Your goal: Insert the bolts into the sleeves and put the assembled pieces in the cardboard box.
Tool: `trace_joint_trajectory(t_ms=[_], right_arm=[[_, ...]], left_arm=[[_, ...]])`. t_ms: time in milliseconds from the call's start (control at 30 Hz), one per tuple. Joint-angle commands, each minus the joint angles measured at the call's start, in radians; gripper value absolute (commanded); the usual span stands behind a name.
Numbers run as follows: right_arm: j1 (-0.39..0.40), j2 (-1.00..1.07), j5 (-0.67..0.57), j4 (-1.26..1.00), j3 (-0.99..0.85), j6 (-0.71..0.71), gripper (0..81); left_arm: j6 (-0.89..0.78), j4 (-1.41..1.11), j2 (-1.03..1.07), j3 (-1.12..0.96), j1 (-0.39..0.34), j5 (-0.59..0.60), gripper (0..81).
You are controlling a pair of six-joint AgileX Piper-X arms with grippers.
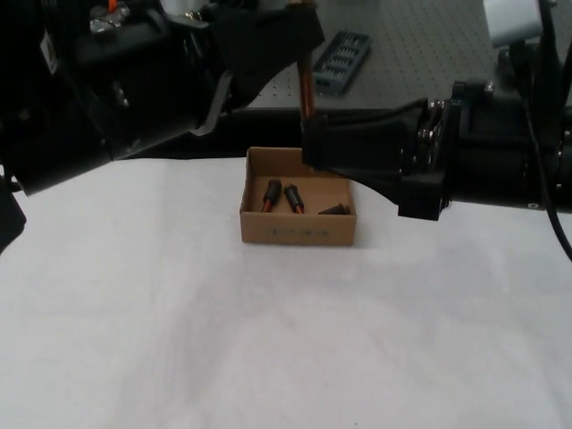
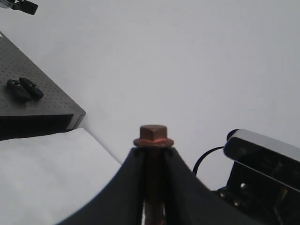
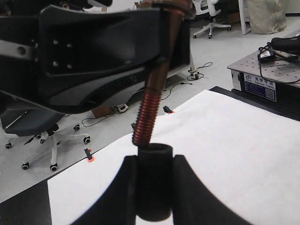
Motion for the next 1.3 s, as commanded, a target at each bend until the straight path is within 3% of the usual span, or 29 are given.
trace_joint_trajectory(t_ms=[0, 833, 1267], right_arm=[[0.0, 0.002, -0.006, -0.026, -0.003, 0.004, 2.0], [0.0, 0.002, -0.037, -0.053, -0.003, 0.025, 2.0], [-0.059, 0.002, -0.056, -0.086, -0.003, 0.063, 2.0]], left_arm=[[-0.017, -0.034, -0.001, -0.006, 0.0, -0.002, 0.6], [-0.019, -0.057, 0.012, 0.005, -0.011, 0.012, 0.6], [-0.015, -0.057, 0.012, 0.005, -0.011, 0.069, 0.6]])
